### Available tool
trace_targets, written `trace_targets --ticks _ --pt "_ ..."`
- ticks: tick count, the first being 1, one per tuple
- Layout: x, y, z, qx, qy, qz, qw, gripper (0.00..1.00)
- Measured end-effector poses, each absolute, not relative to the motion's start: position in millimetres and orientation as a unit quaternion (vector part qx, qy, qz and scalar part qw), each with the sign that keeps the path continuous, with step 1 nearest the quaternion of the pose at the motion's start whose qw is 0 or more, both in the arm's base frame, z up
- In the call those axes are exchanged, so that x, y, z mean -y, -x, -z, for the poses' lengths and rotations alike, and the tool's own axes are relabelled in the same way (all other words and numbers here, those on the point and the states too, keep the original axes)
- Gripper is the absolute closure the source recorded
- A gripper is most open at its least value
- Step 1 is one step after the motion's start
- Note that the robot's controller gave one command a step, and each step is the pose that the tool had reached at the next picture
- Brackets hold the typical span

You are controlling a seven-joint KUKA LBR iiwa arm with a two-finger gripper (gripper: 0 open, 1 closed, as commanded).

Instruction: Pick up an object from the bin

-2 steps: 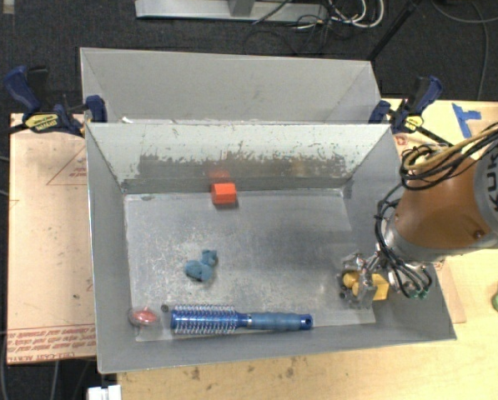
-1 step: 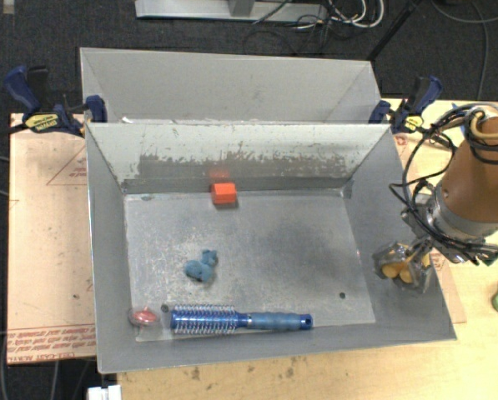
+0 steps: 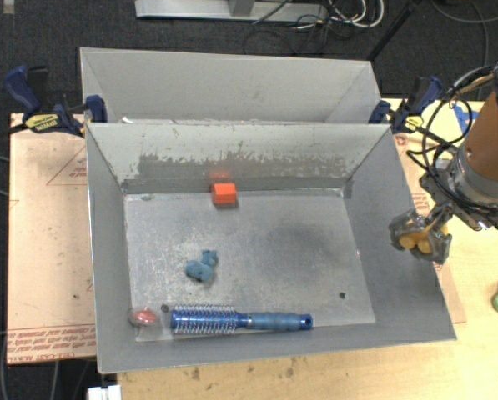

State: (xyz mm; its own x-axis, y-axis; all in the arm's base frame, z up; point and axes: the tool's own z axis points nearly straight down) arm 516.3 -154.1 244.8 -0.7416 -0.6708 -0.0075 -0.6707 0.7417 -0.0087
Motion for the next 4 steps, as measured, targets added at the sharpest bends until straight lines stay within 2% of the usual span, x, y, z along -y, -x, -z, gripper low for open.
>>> trace_targets --ticks 1,2,3,4 --pt "128 -517.6 -81 -0.889 0.457 -0.004 -0.002 1.0" --pt "147 -539.5 -113 -0.888 0.46 0.001 0.003 1.0" --pt "137 -545.8 -147 -0.871 0.492 0.001 0.003 1.0" --pt "145 -555.8 -234 -0.879 0.477 0.003 0.005 1.0"
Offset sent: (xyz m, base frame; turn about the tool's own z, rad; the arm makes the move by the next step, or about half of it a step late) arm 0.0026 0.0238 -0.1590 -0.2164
